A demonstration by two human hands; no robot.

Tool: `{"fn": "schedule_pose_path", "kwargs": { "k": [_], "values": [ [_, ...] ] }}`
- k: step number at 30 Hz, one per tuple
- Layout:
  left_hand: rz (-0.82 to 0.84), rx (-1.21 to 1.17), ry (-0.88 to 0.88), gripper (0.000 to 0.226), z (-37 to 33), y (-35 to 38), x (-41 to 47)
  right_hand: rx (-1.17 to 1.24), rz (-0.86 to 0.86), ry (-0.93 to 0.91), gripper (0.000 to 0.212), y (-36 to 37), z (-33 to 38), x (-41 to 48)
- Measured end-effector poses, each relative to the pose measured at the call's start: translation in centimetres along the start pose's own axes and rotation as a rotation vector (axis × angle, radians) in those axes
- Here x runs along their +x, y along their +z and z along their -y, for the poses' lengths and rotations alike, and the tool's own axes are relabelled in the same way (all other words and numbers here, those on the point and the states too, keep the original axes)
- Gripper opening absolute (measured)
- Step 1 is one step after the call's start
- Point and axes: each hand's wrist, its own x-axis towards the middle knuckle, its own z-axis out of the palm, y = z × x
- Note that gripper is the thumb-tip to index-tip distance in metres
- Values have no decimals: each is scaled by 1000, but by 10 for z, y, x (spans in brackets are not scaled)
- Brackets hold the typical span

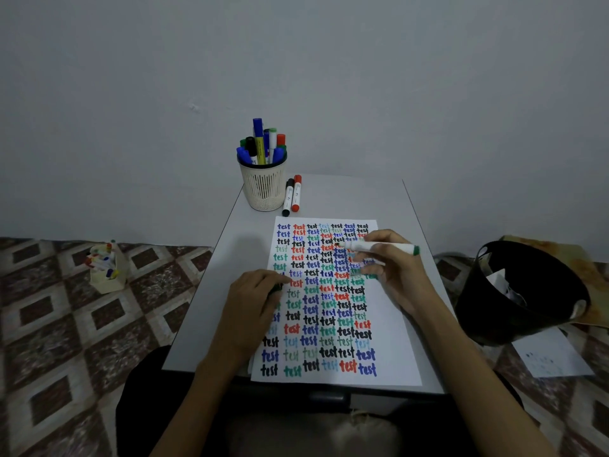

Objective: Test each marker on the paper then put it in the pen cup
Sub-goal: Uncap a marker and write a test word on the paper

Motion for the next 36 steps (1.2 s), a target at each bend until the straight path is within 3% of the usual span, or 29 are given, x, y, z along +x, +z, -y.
{"fn": "schedule_pose_path", "kwargs": {
  "k": [5, 11, 21, 28, 32, 36],
  "values": [
    [-83, -173, -35, 20, -9, -9, -1, -217, 90, 43, 19, 11, -4, -6],
    [-192, -511, -185, 23, -17, -20, -4, -241, 170, 61, 20, 28, -8, -13],
    [-165, -594, -133, 28, -19, -22, -6, -332, 229, 43, 21, 53, -17, -24],
    [-133, -856, -255, 26, -12, -26, -4, -422, 244, 51, 21, 53, -25, -24],
    [-97, -983, -275, 36, -9, -25, -5, -619, 262, -4, 20, 48, -25, -25],
    [-100, -927, -278, 27, -6, -20, -4, -773, 318, -54, 16, 49, -29, -27]
  ]
}}
